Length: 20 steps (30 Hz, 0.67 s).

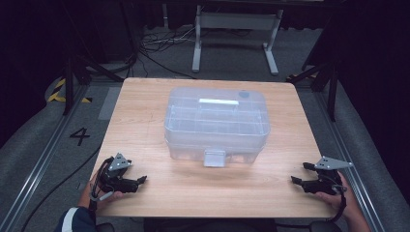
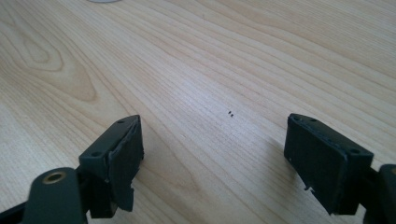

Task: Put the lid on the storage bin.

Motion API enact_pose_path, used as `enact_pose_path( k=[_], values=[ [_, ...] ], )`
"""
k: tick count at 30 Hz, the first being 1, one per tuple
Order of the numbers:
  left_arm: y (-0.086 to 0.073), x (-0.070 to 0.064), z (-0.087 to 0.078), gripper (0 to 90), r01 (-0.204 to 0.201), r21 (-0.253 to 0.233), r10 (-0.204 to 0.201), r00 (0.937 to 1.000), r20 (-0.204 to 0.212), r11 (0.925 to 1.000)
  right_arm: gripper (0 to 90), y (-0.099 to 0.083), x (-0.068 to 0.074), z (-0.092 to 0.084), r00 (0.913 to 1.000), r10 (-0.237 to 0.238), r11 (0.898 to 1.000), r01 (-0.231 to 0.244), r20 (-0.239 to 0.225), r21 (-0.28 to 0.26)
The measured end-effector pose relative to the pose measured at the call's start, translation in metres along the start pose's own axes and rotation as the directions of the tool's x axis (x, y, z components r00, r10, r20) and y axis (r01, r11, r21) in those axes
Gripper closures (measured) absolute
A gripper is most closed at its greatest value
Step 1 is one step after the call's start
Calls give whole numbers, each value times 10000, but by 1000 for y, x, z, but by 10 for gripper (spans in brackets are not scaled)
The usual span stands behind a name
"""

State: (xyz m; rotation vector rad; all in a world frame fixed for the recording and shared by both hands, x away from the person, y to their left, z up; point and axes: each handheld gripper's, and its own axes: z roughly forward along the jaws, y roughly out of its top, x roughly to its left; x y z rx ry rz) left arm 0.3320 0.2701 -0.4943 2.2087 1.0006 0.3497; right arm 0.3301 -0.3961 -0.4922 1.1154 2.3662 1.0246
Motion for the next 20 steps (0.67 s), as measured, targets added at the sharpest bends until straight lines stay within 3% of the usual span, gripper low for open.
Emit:
enact_pose_path(
  k=[20],
  values=[
    [0,0,0,138,18,4,-18,10000,44,10000,166,1,0,1,9999,103,9999,-103,103,54]
  ],
)
